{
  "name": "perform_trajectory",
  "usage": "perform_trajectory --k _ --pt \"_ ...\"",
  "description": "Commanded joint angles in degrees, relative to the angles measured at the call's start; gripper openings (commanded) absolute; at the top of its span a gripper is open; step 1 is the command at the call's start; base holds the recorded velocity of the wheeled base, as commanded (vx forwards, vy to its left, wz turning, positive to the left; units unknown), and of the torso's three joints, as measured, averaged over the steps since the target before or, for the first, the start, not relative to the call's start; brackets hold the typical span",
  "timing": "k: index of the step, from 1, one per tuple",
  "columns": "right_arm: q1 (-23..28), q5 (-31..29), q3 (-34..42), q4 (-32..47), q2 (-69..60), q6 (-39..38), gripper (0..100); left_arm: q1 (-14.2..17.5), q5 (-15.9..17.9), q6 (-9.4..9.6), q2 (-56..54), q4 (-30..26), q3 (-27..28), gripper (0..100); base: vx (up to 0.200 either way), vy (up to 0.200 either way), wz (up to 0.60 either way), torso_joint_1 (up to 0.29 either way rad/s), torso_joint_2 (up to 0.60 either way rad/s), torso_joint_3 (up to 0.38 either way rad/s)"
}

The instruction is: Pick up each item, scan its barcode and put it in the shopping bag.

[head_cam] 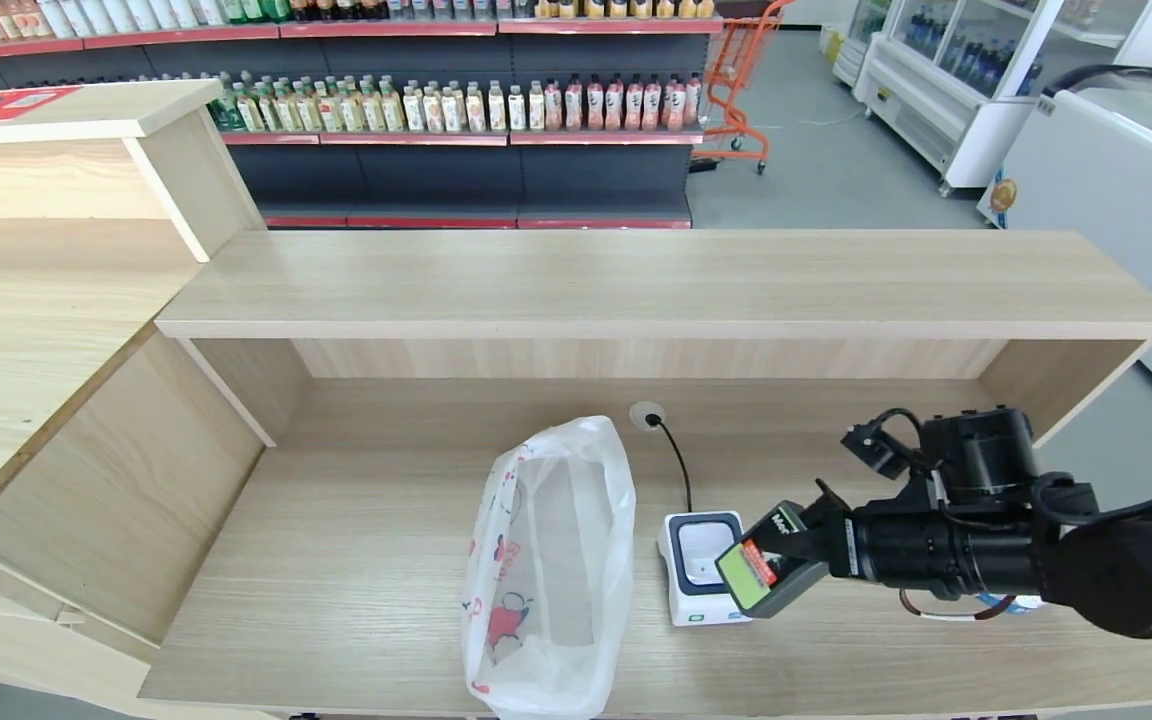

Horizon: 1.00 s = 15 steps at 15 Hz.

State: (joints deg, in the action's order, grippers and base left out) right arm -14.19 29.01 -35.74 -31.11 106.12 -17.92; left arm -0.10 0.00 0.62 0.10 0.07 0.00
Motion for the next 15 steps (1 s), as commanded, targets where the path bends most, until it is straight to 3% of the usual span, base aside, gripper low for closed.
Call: perform_trajectory --k 1,9,15 --pt "-1.5 0.1 -1.1 -1.4 4.7 -0.1 0 0.0 0.0 -0.01 0.0 0.0 0.0 100 0.000 0.000 0.00 0.000 0.00 0.000" --pt "-7.5 -4.2 -10.0 -5.0 14.0 0.4 0 0.0 0.0 -0.01 0.0 0.0 0.0 100 0.000 0.000 0.00 0.000 0.00 0.000" --pt "-7.3 -4.6 -11.9 -4.9 15.3 1.6 0 0.0 0.0 -0.01 0.0 0.0 0.0 100 0.000 0.000 0.00 0.000 0.00 0.000"
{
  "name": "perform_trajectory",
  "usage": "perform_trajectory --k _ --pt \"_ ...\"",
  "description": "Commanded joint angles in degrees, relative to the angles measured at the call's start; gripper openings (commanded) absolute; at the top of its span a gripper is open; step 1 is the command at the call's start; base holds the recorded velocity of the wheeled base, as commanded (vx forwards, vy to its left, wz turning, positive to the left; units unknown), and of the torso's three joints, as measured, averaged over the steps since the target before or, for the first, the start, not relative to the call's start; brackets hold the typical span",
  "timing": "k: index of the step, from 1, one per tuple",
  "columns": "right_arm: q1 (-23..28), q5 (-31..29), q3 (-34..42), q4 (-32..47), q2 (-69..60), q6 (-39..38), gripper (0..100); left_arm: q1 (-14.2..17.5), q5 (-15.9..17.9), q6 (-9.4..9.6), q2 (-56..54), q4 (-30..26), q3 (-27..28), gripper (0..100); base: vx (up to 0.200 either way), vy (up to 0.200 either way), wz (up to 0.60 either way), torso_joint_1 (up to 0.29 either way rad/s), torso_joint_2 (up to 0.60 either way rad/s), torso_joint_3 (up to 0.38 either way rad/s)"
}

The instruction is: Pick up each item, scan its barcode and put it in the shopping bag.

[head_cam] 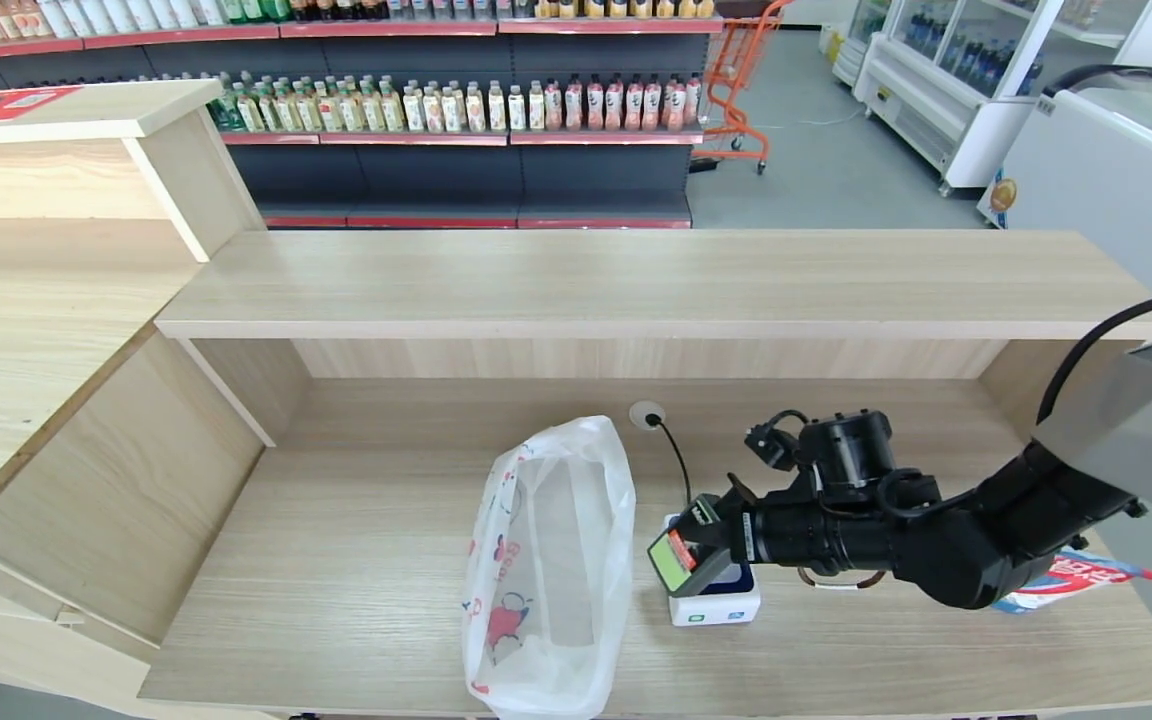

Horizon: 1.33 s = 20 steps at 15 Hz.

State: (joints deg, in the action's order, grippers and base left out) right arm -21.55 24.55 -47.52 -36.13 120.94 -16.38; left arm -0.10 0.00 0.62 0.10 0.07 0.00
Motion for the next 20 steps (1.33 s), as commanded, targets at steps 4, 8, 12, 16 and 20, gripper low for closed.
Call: perform_trajectory --k 4,8,12,16,20 --pt "0.3 -0.1 -0.1 0.1 -0.6 0.0 0 0.0 0.0 -0.01 0.0 0.0 0.0 100 0.000 0.000 0.00 0.000 0.00 0.000" --pt "0.4 0.0 -0.1 0.4 -4.4 0.1 0 0.0 0.0 -0.01 0.0 0.0 0.0 100 0.000 0.000 0.00 0.000 0.00 0.000" --pt "2.7 -0.1 0.1 0.6 -4.0 3.4 0 0.0 0.0 -0.01 0.0 0.0 0.0 100 0.000 0.000 0.00 0.000 0.00 0.000" --pt "3.4 -0.1 0.3 0.7 -3.0 4.0 0 0.0 0.0 -0.01 0.0 0.0 0.0 100 0.000 0.000 0.00 0.000 0.00 0.000" --pt "3.4 -0.1 0.3 0.7 -2.9 4.0 0 0.0 0.0 -0.01 0.0 0.0 0.0 100 0.000 0.000 0.00 0.000 0.00 0.000"
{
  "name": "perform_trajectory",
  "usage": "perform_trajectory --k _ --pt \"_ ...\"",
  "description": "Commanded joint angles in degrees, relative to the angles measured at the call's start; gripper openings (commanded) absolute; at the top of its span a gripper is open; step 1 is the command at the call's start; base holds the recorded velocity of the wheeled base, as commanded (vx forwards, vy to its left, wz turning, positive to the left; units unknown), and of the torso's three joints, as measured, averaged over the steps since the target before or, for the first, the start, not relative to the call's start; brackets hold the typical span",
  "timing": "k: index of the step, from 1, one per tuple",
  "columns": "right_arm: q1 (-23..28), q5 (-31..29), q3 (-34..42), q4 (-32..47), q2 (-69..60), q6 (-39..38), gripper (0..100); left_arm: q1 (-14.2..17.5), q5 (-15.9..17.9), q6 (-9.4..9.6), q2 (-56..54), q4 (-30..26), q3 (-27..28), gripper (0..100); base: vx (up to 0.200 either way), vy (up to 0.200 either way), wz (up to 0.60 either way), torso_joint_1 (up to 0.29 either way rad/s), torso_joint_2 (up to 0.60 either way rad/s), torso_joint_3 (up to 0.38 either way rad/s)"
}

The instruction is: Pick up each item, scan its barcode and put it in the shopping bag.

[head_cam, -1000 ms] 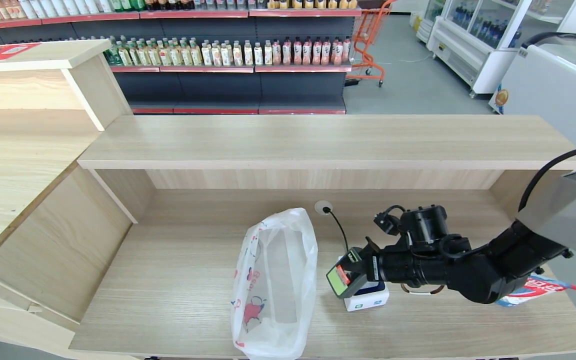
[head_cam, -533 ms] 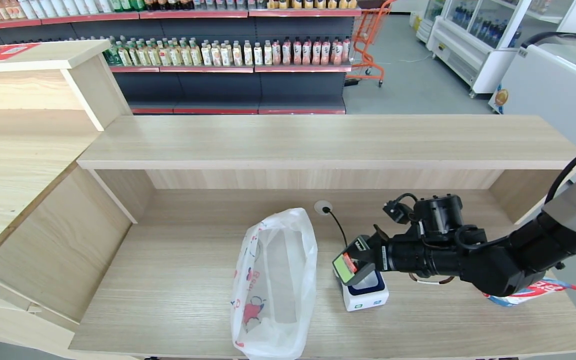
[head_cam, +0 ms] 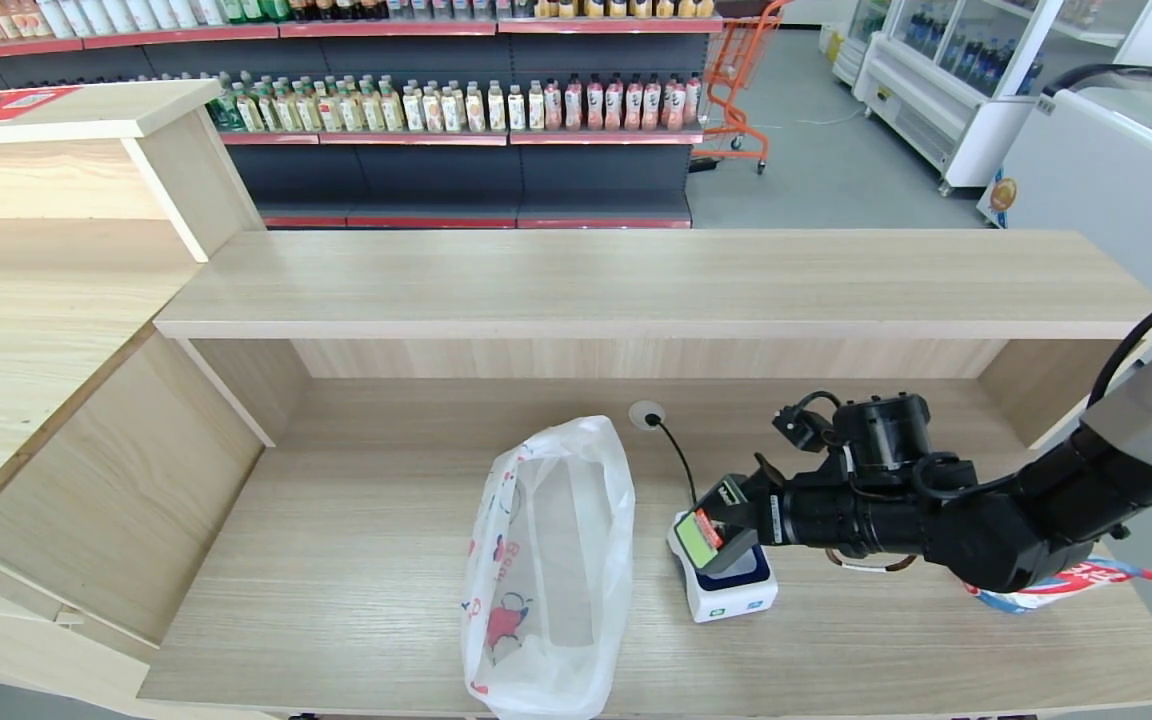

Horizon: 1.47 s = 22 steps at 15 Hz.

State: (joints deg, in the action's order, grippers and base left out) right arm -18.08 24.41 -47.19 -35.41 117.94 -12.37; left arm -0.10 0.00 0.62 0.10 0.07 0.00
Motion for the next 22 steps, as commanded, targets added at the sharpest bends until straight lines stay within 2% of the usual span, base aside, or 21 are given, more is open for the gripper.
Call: perform_trajectory --k 1,6,8,10,11,13,17,22 --pt "0.0 0.0 0.1 0.0 0.1 0.0 0 0.0 0.0 -0.01 0.0 0.0 0.0 100 0.000 0.000 0.00 0.000 0.00 0.000" --pt "0.0 -0.8 0.3 -2.5 -3.8 0.9 0 0.0 0.0 -0.01 0.0 0.0 0.0 100 0.000 0.000 0.00 0.000 0.00 0.000" --pt "0.5 -1.2 2.0 -10.1 -5.5 8.1 0 0.0 0.0 -0.01 0.0 0.0 0.0 100 0.000 0.000 0.00 0.000 0.00 0.000" --pt "0.8 -1.0 6.7 -20.0 -4.8 17.9 0 0.0 0.0 -0.01 0.0 0.0 0.0 100 0.000 0.000 0.00 0.000 0.00 0.000" --pt "0.9 -0.9 9.3 -24.3 -4.1 20.5 0 0.0 0.0 -0.01 0.0 0.0 0.0 100 0.000 0.000 0.00 0.000 0.00 0.000" --pt "0.9 -0.9 11.7 -27.3 -3.9 20.6 0 0.0 0.0 -0.01 0.0 0.0 0.0 100 0.000 0.000 0.00 0.000 0.00 0.000" --pt "0.9 0.4 13.1 -27.8 -4.4 18.2 0 0.0 0.0 0.08 0.0 0.0 0.0 100 0.000 0.000 0.00 0.000 0.00 0.000" --pt "-0.4 4.7 11.6 -27.3 -3.3 15.4 0 0.0 0.0 0.17 0.0 0.0 0.0 100 0.000 0.200 0.00 0.002 0.00 0.003"
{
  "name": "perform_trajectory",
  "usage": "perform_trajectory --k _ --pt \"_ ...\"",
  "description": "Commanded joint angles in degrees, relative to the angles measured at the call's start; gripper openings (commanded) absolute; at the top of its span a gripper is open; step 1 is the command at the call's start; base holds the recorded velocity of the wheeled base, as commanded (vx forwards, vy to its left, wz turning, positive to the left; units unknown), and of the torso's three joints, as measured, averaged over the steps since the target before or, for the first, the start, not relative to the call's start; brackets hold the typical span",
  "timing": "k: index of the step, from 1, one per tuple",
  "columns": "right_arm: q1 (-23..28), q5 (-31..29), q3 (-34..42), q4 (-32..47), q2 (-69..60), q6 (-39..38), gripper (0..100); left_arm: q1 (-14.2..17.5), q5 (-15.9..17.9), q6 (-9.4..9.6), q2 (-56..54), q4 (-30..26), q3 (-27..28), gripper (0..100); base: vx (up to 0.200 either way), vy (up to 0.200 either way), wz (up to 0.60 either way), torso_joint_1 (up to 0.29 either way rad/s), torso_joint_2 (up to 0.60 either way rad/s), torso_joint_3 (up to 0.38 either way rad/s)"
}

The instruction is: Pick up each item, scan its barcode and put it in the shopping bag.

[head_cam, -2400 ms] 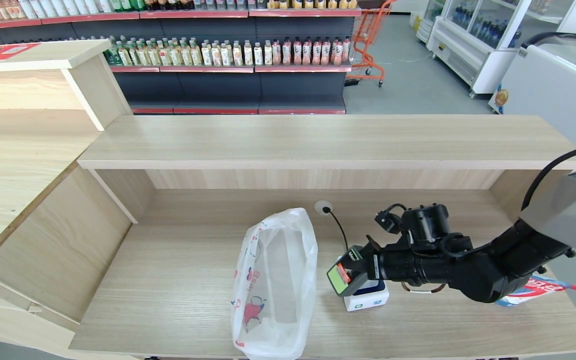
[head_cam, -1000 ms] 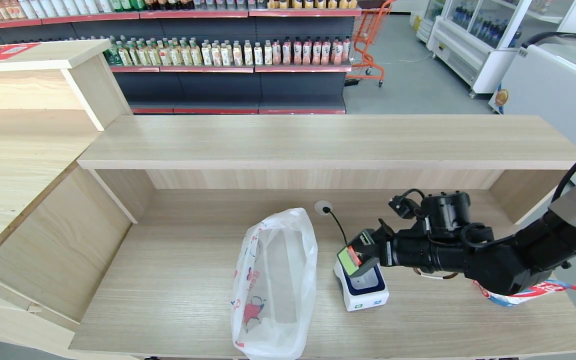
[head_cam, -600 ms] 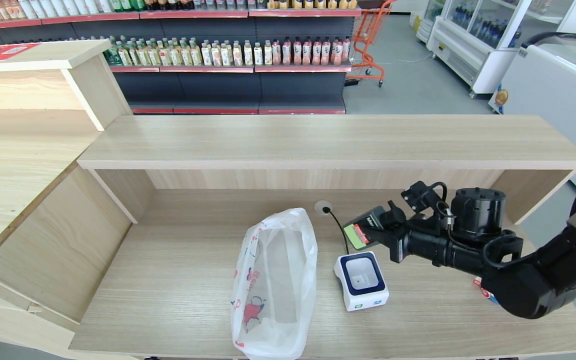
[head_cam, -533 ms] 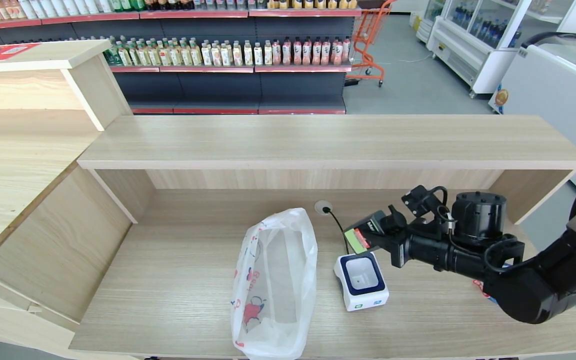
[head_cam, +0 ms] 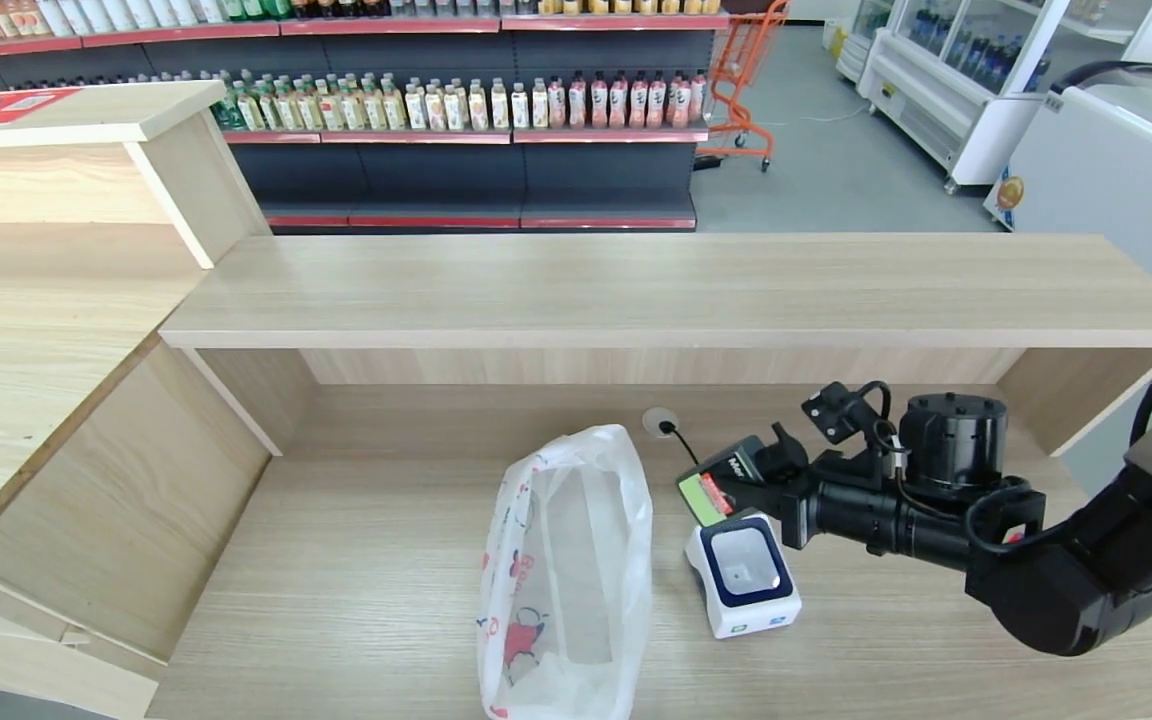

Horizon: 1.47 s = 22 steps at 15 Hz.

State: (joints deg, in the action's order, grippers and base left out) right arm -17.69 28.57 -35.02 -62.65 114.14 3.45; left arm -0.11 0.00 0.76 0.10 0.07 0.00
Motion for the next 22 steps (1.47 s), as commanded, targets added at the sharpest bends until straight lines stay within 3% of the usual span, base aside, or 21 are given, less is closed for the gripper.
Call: perform_trajectory --k 1,7,10,14,17,22 --pt "-1.5 0.7 -0.7 0.1 0.7 -0.7 0 0.0 0.0 -0.14 0.0 0.0 0.0 100 0.000 0.000 0.00 0.000 0.00 0.000" --pt "-6.1 0.5 -1.6 0.1 6.6 -0.9 0 0.0 0.0 -0.14 0.0 0.0 0.0 100 0.000 0.000 0.00 0.000 0.00 0.000" --pt "-8.3 0.0 -6.5 0.2 12.7 0.0 0 0.0 0.0 -0.14 0.0 0.0 0.0 100 0.000 0.000 0.00 0.000 0.00 0.000" --pt "-11.1 -5.5 -14.4 0.1 19.7 4.8 0 0.0 0.0 -0.14 0.0 0.0 0.0 100 0.000 0.000 0.00 0.000 0.00 0.000" --pt "-12.6 -5.6 -19.3 0.2 23.4 7.2 0 0.0 0.0 -0.14 0.0 0.0 0.0 100 0.000 0.000 0.00 0.000 0.00 0.000" --pt "-14.2 -5.7 -24.0 0.7 29.6 18.5 0 0.0 0.0 -0.14 0.0 0.0 0.0 100 0.000 0.000 0.00 0.000 0.00 0.000"
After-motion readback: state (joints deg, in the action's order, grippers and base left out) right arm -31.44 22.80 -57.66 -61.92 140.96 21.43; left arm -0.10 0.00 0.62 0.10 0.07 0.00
